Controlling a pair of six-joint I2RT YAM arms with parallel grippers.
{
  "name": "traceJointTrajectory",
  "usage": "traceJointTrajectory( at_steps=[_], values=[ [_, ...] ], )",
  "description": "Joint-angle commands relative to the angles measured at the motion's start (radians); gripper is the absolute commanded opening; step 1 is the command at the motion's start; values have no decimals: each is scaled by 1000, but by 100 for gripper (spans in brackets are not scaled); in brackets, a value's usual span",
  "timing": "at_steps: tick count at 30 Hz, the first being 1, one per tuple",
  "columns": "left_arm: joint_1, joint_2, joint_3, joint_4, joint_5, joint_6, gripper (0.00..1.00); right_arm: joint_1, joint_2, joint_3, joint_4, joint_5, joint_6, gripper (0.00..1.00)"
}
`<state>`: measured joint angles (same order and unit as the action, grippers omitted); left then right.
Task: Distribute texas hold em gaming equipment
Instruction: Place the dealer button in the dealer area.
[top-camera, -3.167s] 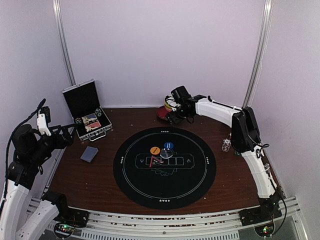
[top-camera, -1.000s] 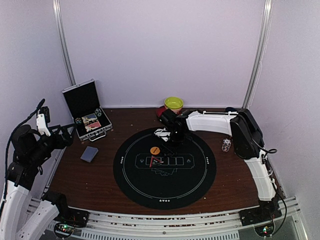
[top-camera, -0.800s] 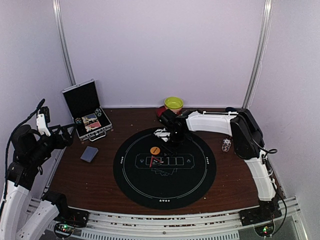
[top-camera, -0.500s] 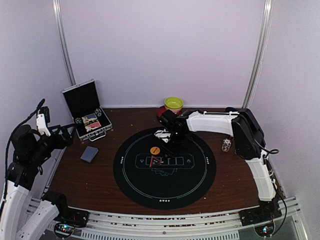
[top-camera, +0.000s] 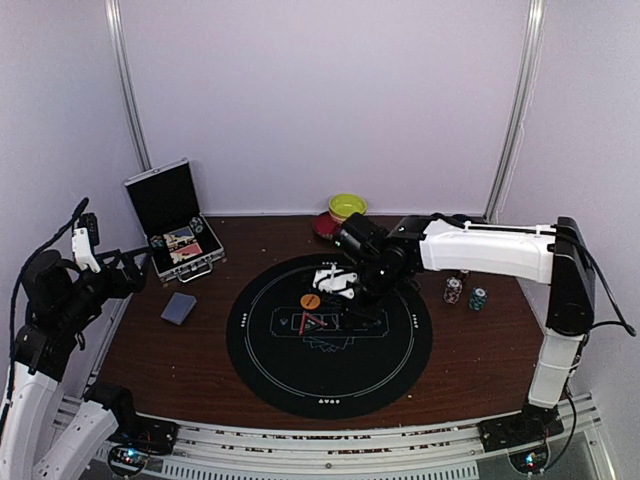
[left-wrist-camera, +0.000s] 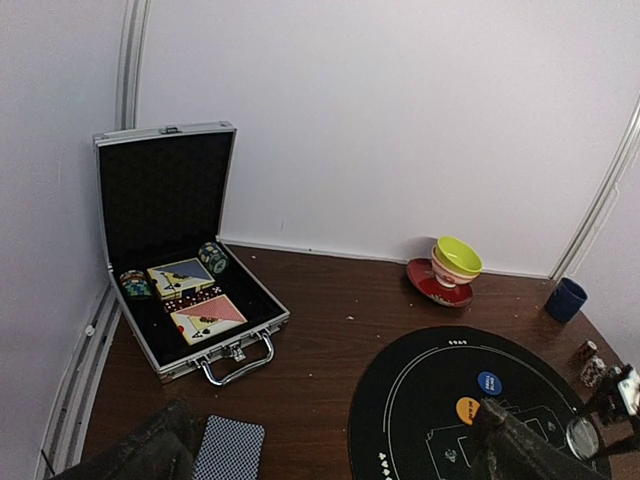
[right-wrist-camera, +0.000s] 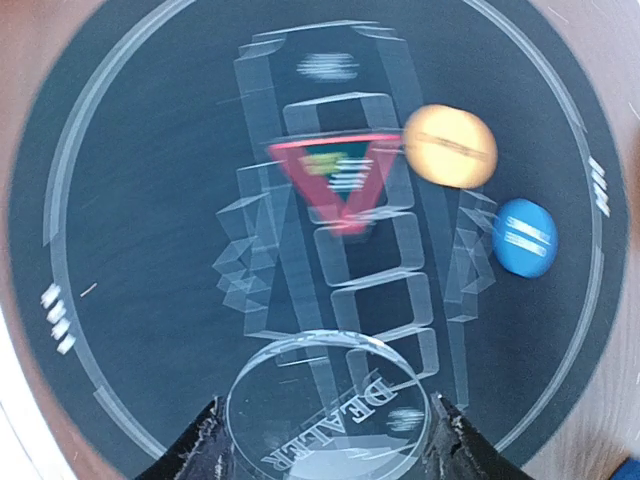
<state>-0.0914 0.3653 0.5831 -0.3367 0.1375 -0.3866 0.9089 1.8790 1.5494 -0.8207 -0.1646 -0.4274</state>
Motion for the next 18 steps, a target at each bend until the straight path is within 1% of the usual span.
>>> traceJointTrajectory(
  at_steps=[1, 5, 9, 13, 18],
  values=[
    [9, -7, -8, 53, -1, 5, 98, 123, -56, -131, 26, -17, -153, 38],
    [10, -5, -8, 53, -5, 4, 98, 210, -57, -187, 46, -30, -184, 38],
    [9, -7, -8, 54, -6, 5, 98, 263, -35, -204, 71, -62, -195, 37],
    [9, -8, -8, 53, -6, 5, 98, 292, -19, -223, 101, -75, -197, 37],
    [9, -11, -8, 54, -2, 5, 98, 299, -15, -246, 144, -97, -193, 37]
  ],
)
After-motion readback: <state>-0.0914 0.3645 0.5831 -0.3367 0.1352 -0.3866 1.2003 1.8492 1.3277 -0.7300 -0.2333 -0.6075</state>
